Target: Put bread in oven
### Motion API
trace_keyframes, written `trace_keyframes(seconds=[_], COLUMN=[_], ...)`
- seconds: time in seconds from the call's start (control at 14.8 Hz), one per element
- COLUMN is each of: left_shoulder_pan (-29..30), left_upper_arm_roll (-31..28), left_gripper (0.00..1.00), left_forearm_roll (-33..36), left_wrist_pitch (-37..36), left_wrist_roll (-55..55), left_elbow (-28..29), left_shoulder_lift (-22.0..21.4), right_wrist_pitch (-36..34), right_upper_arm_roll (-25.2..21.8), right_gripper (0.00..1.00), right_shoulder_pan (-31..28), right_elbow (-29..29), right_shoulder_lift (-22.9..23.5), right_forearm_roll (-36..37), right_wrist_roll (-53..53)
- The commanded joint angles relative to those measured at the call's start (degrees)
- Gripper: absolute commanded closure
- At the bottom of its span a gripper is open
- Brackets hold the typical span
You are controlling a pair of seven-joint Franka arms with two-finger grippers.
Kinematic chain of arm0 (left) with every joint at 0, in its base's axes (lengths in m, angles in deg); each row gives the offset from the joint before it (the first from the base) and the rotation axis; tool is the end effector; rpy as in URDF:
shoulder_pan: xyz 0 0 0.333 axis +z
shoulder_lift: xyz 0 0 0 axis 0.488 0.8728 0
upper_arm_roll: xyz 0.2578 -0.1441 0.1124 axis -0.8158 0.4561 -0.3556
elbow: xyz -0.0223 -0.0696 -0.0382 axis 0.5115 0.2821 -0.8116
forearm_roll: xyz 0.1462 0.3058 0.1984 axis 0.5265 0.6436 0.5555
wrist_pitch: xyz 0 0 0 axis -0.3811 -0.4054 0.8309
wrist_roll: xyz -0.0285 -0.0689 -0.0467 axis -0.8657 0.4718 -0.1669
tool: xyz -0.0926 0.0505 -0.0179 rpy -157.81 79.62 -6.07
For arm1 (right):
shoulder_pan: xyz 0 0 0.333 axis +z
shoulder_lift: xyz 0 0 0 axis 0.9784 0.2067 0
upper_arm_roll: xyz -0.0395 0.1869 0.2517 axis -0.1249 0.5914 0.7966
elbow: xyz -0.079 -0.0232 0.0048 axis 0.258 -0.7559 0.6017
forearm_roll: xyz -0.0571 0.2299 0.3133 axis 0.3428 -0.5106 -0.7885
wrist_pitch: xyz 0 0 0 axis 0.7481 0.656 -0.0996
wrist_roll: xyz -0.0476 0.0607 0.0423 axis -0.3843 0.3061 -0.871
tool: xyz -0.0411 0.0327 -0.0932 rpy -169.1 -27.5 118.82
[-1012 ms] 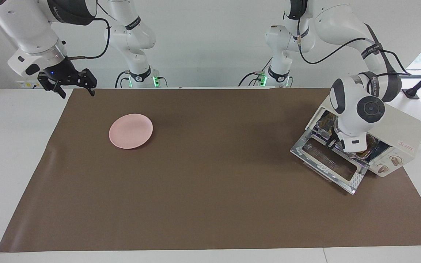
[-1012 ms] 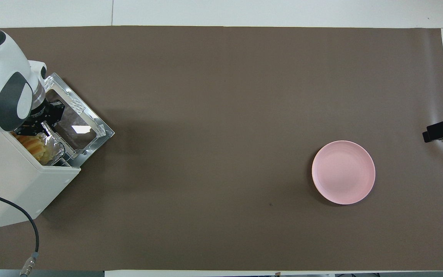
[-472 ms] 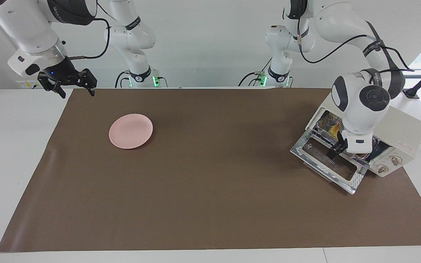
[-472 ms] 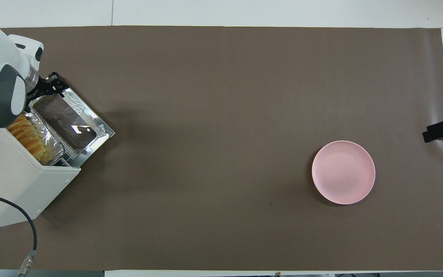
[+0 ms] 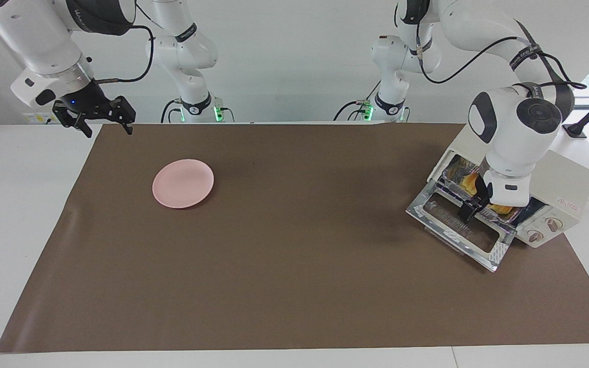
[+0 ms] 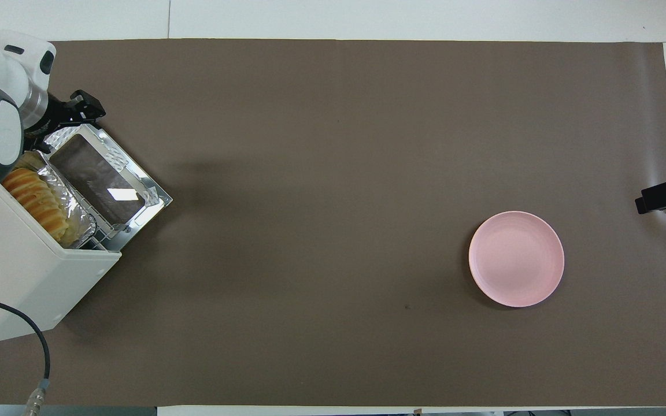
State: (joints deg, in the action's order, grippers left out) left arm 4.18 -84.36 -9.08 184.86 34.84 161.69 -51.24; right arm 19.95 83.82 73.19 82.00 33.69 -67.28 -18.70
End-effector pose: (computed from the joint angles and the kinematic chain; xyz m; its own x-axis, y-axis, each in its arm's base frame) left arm 0.6492 -0.0381 0.4693 0.9118 0.4015 0.0864 0.4096 -0.9042 -0.1208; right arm 0.5242 -0.0539 0.6087 0.9917 0.0841 -0.0971 0.0852 -0.9963 0.0072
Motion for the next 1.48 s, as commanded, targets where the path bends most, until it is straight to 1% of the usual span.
trace_keyframes(seconds=[0.0, 0.07, 0.13, 0.27, 0.34, 0.4, 0.54, 0.61, 0.67, 0.81, 0.88, 1.01, 1.15, 1.28, 1.42], left_shoulder_pan=[-0.4, -0.6, 0.2, 0.5, 2.2, 5.1, 15.1, 18.6, 19.8, 20.7, 20.7, 21.5, 21.9, 22.0, 21.9], left_upper_arm_roll=[0.0, 0.0, 0.3, 1.2, 3.4, 7.6, 17.4, 20.8, 21.9, 23.4, 24.3, 24.4, 24.7, 25.1, 25.1], left_gripper=[0.00, 0.00, 0.00, 0.00, 0.00, 0.00, 0.00, 0.00, 0.00, 0.00, 0.00, 0.00, 0.00, 0.00, 0.00], left_forearm_roll=[-1.0, -1.0, -1.0, -1.1, -1.0, -1.0, -0.7, -0.8, -0.8, -0.7, -0.6, -0.7, -0.7, -0.8, -0.8], left_wrist_pitch=[-8.0, -11.4, -14.3, -20.7, -23.6, -25.7, -29.0, -29.4, -30.4, -32.4, -32.0, -27.7, -28.4, -28.6, -26.4], left_wrist_roll=[12.5, 16.0, 18.5, 21.8, 21.8, 21.9, 25.6, 28.4, 30.7, 31.5, 30.9, 30.4, 30.3, 30.0, 28.7], left_elbow=[-1.1, -1.7, -1.5, -1.5, -2.0, -2.1, -1.4, -0.9, -0.5, -0.1, -0.2, -0.2, -0.3, -0.4, 0.8], left_shoulder_lift=[-2.8, -4.6, -7.4, -10.4, -11.7, -13.0, -18.5, -19.2, -19.8, -20.8, -21.2, -20.8, -19.7, -19.6, -19.8], right_wrist_pitch=[-1.0, -1.0, -1.0, -1.0, -1.0, -1.0, -1.0, -1.0, -1.0, -1.0, -1.0, -1.0, -1.0, -1.0, -1.0], right_upper_arm_roll=[0.6, 0.6, 0.6, 0.6, 0.6, 0.6, 0.6, 0.6, 0.6, 0.6, 0.6, 0.6, 0.6, 0.6, 0.6], right_gripper=[0.00, 0.00, 0.00, 0.00, 0.00, 0.00, 0.00, 0.00, 0.00, 0.00, 0.00, 0.00, 0.00, 0.00, 0.00], right_shoulder_pan=[-0.7, -0.7, -0.7, -0.7, -0.7, -0.7, -0.7, -0.7, -0.7, -0.7, -0.7, -0.7, -0.7, -0.7, -0.7], right_elbow=[-0.8, -0.8, -0.8, -0.8, -0.8, -0.8, -0.8, -0.8, -0.8, -0.8, -0.8, -0.8, -0.8, -0.8, -0.8], right_shoulder_lift=[0.3, 0.3, 0.3, 0.3, 0.3, 0.3, 0.3, 0.3, 0.3, 0.3, 0.3, 0.3, 0.3, 0.3, 0.3], right_forearm_roll=[0.6, 0.5, 0.6, 0.6, 0.6, 0.6, 0.6, 0.6, 0.5, 0.6, 0.6, 0.6, 0.6, 0.6, 0.5], right_wrist_roll=[-1.0, -1.0, -1.0, -1.0, -1.0, -1.0, -1.0, -1.0, -1.0, -1.0, -1.0, -1.0, -1.0, -1.0, -1.0])
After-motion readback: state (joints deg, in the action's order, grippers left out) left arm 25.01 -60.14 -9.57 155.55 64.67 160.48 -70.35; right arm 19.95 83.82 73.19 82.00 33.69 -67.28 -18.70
